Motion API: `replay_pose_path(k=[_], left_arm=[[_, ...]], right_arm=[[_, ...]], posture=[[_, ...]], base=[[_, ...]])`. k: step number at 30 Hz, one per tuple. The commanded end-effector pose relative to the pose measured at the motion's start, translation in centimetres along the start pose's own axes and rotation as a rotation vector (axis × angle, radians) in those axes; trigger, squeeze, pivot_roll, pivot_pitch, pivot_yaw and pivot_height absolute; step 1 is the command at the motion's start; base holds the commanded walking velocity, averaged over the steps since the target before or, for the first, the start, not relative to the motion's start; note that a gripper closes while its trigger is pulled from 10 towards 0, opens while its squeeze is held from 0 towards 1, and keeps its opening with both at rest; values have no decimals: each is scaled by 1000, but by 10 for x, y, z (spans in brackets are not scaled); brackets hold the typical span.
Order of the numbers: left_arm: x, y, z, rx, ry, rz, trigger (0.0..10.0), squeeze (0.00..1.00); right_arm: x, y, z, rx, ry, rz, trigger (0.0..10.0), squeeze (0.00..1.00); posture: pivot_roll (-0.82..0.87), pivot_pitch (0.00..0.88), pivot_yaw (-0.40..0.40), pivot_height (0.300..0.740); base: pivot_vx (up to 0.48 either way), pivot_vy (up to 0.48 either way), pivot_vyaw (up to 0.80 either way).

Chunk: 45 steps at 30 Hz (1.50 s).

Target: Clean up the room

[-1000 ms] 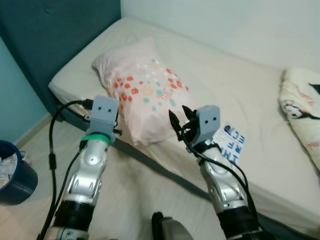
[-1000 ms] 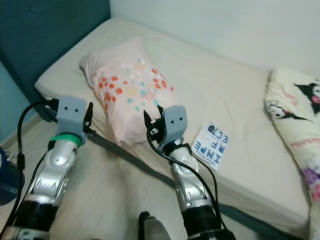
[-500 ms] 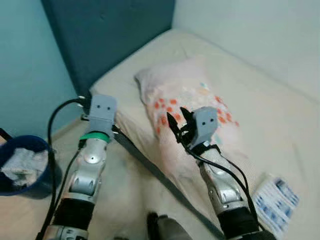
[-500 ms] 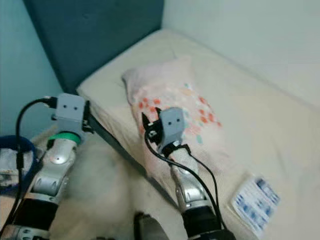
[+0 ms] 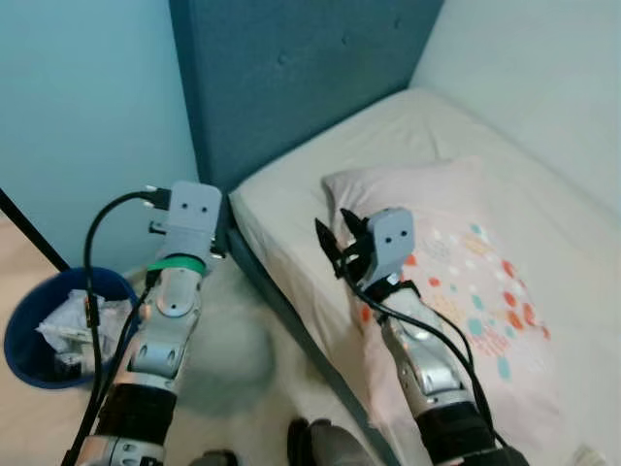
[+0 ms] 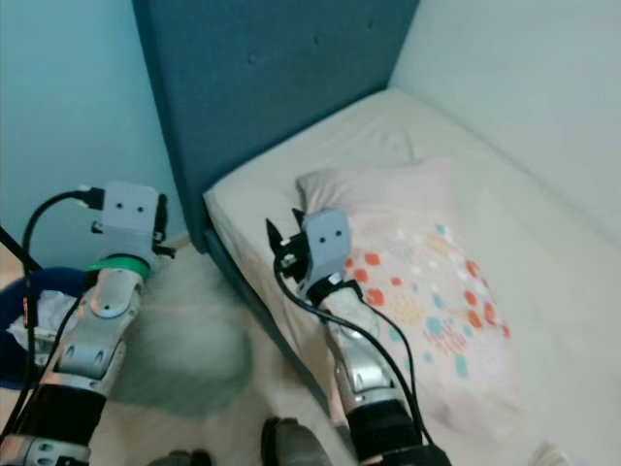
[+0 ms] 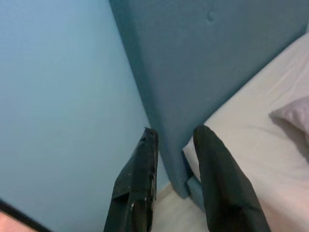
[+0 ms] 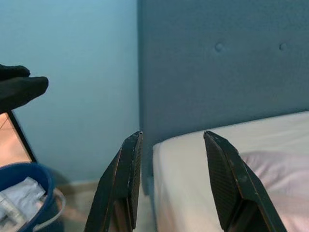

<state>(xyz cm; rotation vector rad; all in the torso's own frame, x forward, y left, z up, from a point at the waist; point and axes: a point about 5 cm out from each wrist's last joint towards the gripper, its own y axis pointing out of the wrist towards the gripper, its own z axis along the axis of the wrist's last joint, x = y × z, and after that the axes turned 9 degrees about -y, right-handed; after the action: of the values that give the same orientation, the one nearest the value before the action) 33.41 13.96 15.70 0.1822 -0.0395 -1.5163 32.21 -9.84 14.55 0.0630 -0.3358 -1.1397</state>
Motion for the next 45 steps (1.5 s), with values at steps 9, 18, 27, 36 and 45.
replay_pose_path(k=[9, 18, 27, 36, 45], left_arm=[[12, -2, -3, -15, -20, -94, 10000, 0], [34, -5, 2, -66, -143, -275, 10000, 0], [37, 0, 7, -64, -166, -292, 10000, 0], [40, 0, 11, -56, -178, -307, 10000, 0], [42, 0, 13, -61, -184, -318, 10000, 0]], right_arm=[[9, -2, -5, -27, 24, -60, 10000, 0], [14, -1, -5, -27, 34, -81, 10000, 0], [18, -1, -4, -27, 39, -96, 10000, 0], [20, -2, -5, -28, 51, -112, 10000, 0], [21, -3, -5, -31, 56, -119, 10000, 0]], posture=[[-118, 106, -21, 732], [-122, 92, -16, 732], [-124, 92, -13, 732], [-126, 99, -10, 732], [-128, 103, -8, 732]], base=[[319, 0, -328], [0, 0, -780], [0, 0, -778], [0, 0, -781], [0, 0, -781]])
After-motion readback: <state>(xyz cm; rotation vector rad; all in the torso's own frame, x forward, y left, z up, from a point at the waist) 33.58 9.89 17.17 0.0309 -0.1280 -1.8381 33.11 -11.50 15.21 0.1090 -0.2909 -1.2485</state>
